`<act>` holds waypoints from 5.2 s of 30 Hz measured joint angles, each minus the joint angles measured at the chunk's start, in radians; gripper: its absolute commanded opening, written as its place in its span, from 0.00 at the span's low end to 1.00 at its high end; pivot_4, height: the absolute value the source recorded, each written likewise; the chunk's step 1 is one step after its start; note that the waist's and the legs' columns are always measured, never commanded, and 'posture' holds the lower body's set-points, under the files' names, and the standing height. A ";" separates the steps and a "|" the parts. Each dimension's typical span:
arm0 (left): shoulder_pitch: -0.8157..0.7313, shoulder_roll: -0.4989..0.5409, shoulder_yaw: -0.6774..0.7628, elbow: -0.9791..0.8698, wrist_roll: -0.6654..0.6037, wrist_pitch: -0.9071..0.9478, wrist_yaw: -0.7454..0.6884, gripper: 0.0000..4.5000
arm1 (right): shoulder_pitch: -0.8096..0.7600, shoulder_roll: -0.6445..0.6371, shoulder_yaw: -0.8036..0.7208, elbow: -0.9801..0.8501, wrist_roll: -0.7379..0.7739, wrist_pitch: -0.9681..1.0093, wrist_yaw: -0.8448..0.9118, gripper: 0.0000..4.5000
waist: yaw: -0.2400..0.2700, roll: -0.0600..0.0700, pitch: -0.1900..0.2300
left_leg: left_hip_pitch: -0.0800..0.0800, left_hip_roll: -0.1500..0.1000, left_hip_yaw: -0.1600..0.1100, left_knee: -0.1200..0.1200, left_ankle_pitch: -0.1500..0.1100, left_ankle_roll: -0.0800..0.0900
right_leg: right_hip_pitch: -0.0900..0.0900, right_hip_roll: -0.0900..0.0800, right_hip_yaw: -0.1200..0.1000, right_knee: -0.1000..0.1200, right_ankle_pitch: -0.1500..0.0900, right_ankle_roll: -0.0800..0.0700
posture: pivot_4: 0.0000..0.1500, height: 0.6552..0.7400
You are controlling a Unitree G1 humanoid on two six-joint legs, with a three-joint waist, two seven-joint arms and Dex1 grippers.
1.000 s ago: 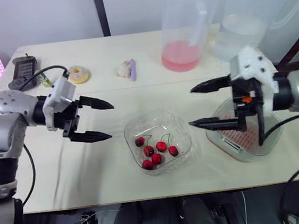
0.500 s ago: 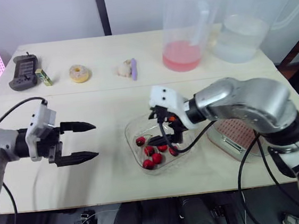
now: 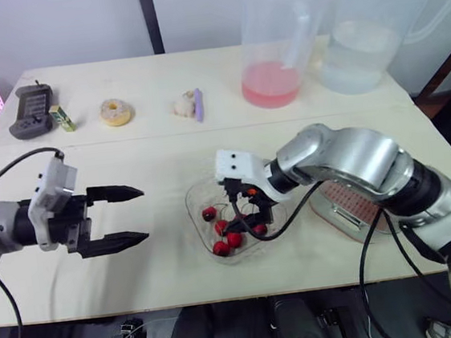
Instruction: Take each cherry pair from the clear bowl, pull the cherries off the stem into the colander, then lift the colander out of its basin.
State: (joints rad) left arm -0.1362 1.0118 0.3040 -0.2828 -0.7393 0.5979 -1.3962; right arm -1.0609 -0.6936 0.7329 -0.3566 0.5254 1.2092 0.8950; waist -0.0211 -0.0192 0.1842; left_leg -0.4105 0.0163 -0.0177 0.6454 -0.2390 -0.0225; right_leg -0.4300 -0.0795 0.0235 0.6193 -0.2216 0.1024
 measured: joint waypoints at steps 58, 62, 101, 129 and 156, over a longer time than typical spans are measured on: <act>-0.057 0.009 0.023 -0.011 -0.142 0.134 0.086 1.00 | 0.077 0.070 0.113 0.098 -0.311 -0.234 0.333 0.09 | 0.002 0.000 0.000 | 0.000 0.000 0.000 0.000 0.000 0.000 | 0.000 0.000 0.000 0.000 0.000 0.000 | 1.00 1.00; -0.076 0.006 0.016 -0.002 -0.141 0.132 0.086 1.00 | 0.071 0.031 0.055 0.042 -0.283 -0.230 0.367 0.09 | 0.002 0.000 0.000 | 0.000 0.000 0.000 0.000 0.000 0.000 | 0.000 0.000 0.000 0.000 0.000 0.000 | 1.00 1.00; -0.868 -0.423 -0.168 0.369 -0.120 0.261 0.543 1.00 | 0.188 0.191 -0.293 0.156 -1.097 -1.124 -0.384 0.09 | 0.000 -0.002 0.001 | 0.000 -0.002 -0.002 0.000 0.001 -0.001 | 0.001 0.001 0.000 0.001 0.003 0.005 | 1.00 1.00; -0.743 -0.539 -0.168 0.320 0.020 0.024 0.533 0.36 | 0.208 0.290 -0.357 0.102 -0.990 -0.995 -0.260 0.09 | 0.003 -0.002 0.001 | 0.000 -0.002 -0.003 0.001 0.001 -0.001 | 0.002 0.001 0.000 0.002 0.003 0.005 | 1.00 1.00; -0.794 -0.542 -0.148 0.396 -0.026 0.100 0.531 0.00 | 0.305 0.295 -0.803 -0.097 -0.329 -0.422 -0.052 0.89 | 0.001 -0.002 0.001 | 0.002 -0.001 -0.004 0.001 0.001 -0.001 | 0.004 0.002 -0.001 0.002 0.003 0.005 | 1.00 1.00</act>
State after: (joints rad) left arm -0.9304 0.4698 0.1560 0.1133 -0.7650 0.6974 -0.8647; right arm -0.7560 -0.3990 -0.0706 -0.4535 0.1965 0.7872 0.8435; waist -0.0204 -0.0210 0.1849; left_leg -0.4088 0.0151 -0.0222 0.6462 -0.2383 -0.0233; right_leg -0.4264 -0.0776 0.0225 0.6218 -0.2189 0.1077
